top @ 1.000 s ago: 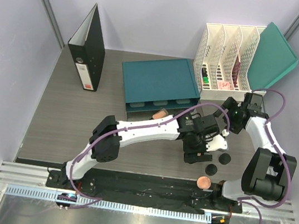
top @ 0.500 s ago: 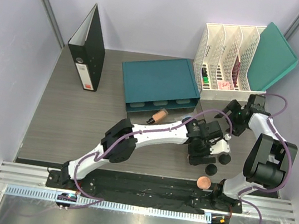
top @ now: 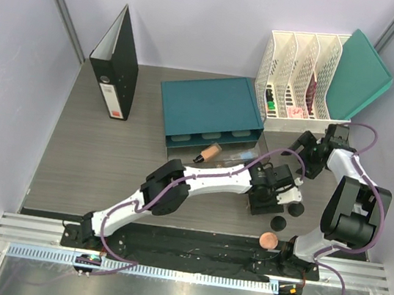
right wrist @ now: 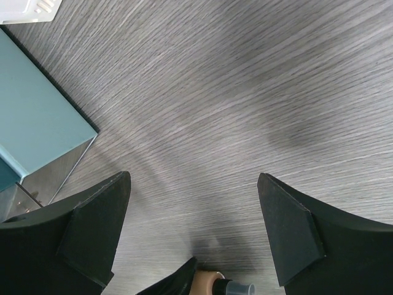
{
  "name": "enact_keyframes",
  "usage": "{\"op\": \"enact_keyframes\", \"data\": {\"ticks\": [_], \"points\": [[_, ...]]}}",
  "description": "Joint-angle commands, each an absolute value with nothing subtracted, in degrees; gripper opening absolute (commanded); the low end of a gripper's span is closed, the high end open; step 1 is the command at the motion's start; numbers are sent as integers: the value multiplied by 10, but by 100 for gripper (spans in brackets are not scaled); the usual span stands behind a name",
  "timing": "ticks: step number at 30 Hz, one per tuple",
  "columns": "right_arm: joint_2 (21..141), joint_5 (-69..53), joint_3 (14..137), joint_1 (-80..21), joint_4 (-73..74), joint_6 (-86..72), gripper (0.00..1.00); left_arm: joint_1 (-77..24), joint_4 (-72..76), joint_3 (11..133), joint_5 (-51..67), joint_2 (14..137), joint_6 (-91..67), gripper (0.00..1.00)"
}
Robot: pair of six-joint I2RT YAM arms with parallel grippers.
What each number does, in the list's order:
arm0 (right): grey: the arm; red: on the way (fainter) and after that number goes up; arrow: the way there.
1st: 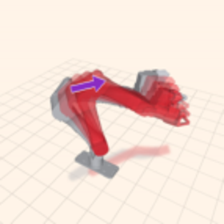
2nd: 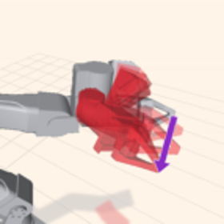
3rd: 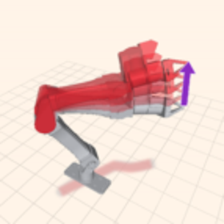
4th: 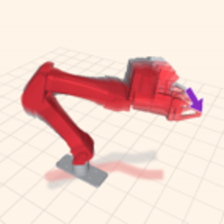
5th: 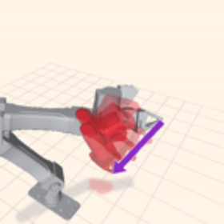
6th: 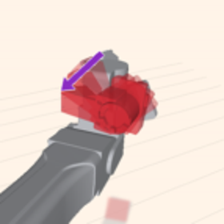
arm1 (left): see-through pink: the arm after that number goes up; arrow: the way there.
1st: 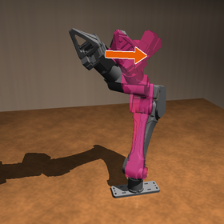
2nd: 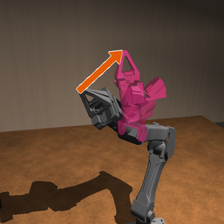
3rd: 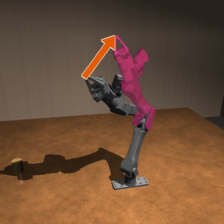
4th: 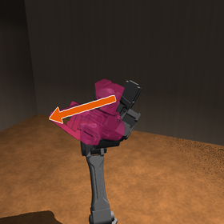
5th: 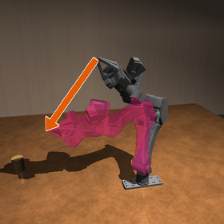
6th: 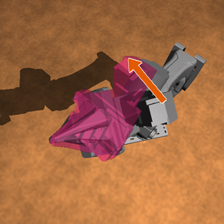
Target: Organize the makeup
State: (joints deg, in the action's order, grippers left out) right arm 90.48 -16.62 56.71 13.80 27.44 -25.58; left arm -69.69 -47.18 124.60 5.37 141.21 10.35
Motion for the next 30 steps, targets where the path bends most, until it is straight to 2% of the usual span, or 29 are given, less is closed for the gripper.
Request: {"op": "enact_keyframes", "data": {"ticks": [1, 4, 5, 6, 8, 15, 20, 26, 30], "points": [[889, -176, 577, 142, 273, -249, 90, -698, -457, 1245, 33, 1412, 90, 60], [891, -178, 576, 142, 272, -247, 90, -698, -453, 1233, 19, 1403, 87, 52], [892, -178, 576, 142, 272, -249, 90, -698, -451, 1230, 13, 1397, 87, 33], [892, -180, 575, 142, 271, -250, 90, -699, -451, 1230, 11, 1393, 87, 23], [893, -182, 573, 142, 269, -250, 90, -699, -447, 1223, 4, 1382, 89, 10], [888, -185, 563, 142, 265, -250, 90, -702, -466, 1226, -25, 1328, 98, 0], [888, -188, 554, 142, 258, -252, 90, -722, -495, 1240, -53, 1274, 120, 0], [896, -197, 554, 142, 245, -265, 89, -750, -495, 1221, -190, 1200, 146, 0], [901, -203, 555, 142, 235, -274, 89, -750, -427, 1173, -279, 1142, 170, 0]]}}
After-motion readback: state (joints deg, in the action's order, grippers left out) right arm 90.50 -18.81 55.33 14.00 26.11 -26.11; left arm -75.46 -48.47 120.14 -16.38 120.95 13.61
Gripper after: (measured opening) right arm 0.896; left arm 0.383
